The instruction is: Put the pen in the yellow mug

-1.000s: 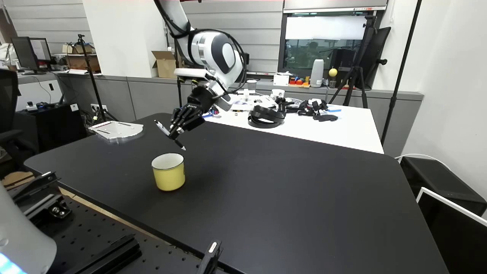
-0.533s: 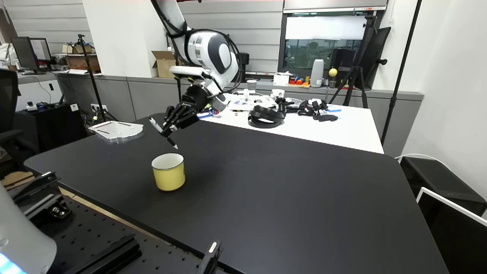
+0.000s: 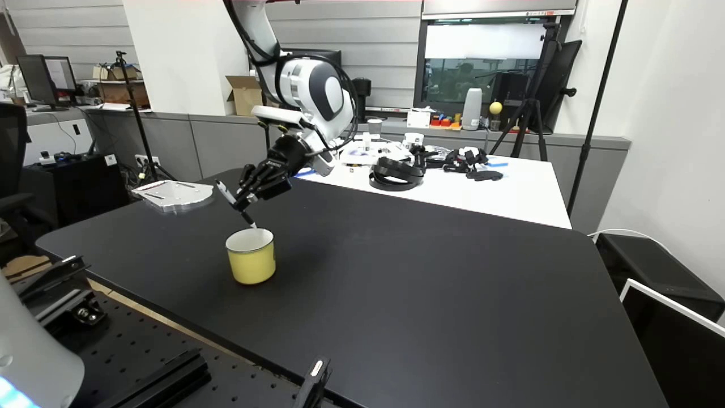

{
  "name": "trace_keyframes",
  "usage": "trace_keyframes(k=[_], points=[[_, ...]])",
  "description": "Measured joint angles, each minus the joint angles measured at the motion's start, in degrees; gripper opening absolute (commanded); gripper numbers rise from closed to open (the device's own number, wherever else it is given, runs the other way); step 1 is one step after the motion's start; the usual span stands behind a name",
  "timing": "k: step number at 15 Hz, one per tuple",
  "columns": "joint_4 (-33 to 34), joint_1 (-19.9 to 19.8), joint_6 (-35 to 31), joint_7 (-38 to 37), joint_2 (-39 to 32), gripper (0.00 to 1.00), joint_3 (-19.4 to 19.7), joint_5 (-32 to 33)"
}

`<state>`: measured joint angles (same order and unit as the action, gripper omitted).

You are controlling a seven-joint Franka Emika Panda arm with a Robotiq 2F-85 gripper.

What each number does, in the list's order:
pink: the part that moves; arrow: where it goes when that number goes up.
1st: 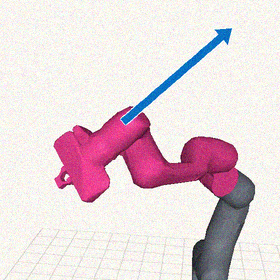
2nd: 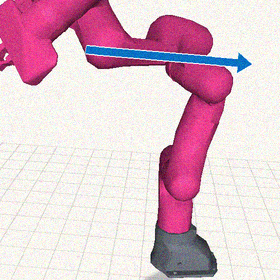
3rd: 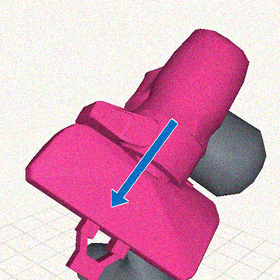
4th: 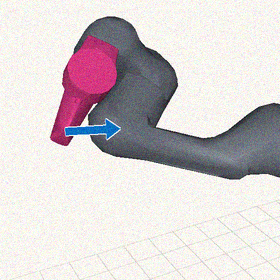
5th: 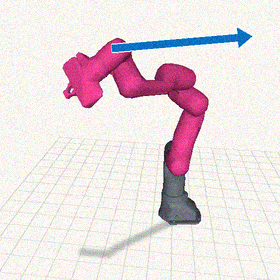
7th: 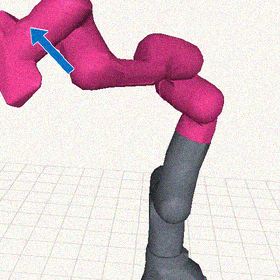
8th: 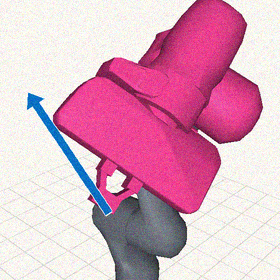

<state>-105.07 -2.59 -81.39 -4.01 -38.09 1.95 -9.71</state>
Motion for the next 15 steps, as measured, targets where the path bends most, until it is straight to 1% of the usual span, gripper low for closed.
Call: trace_keyframes(k=[8, 15], points=[[0.10, -0.25, -0.43, 1.41, -3.39, 0.03, 0.05, -0.39], [0.16, -0.55, -2.58, 1.98, -5.52, 0.03, 0.06, -0.47]])
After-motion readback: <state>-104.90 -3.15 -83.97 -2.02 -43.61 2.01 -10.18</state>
